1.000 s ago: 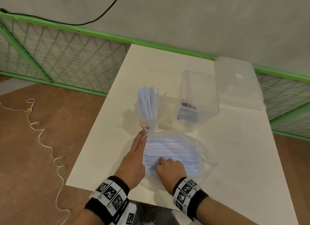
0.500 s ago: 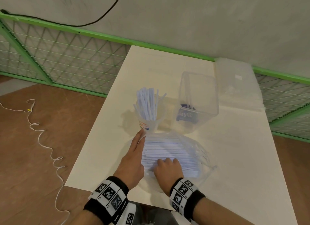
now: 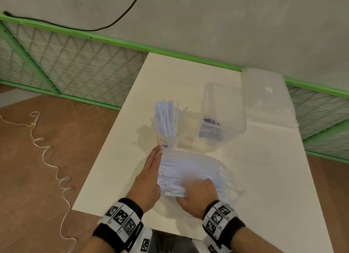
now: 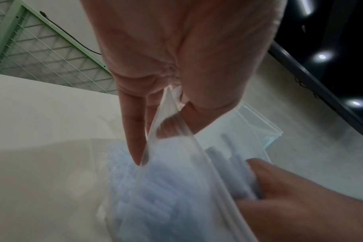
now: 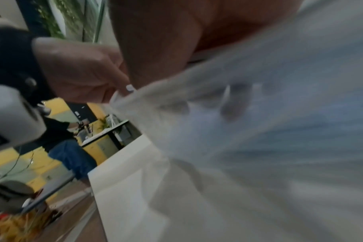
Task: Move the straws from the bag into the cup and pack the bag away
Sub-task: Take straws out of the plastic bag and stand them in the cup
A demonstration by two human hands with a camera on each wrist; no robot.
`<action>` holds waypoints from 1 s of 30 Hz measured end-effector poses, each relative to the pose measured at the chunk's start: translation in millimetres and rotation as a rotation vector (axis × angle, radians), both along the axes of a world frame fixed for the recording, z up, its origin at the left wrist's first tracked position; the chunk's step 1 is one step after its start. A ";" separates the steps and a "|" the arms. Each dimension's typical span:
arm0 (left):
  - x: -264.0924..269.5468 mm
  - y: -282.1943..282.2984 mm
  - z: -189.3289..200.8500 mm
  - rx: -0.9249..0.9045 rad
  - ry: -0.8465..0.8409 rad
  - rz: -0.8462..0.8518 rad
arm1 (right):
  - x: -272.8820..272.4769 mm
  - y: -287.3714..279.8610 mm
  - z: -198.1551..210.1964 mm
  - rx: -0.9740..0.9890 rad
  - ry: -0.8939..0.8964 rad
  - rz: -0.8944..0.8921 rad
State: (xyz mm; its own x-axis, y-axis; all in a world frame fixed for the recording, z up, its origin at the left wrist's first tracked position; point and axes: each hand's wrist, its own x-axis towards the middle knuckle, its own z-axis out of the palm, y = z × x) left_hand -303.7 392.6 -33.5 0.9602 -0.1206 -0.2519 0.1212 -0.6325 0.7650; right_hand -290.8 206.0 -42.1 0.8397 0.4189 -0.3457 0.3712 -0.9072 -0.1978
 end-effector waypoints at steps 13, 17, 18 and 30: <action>7.1 1.5 4.1 -0.034 -0.016 0.023 | 5.6 -13.5 55.8 1.019 0.208 -0.604; 8.9 1.5 5.9 -0.023 0.005 0.026 | 4.5 -23.3 38.5 0.876 0.283 -0.559; 9.0 1.6 6.3 -0.018 0.005 0.028 | 5.0 -25.8 37.9 0.849 0.273 -0.536; 10.7 0.4 11.0 -0.018 0.026 0.045 | 11.4 -25.3 39.9 0.775 0.137 -0.340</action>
State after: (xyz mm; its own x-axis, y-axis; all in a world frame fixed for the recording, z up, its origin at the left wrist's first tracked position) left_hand -293.0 393.0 -22.5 0.9578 -0.0827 -0.2752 0.1691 -0.6120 0.7726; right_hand -279.5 180.7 -2.3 0.9341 0.3119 -0.1734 0.0310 -0.5550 -0.8313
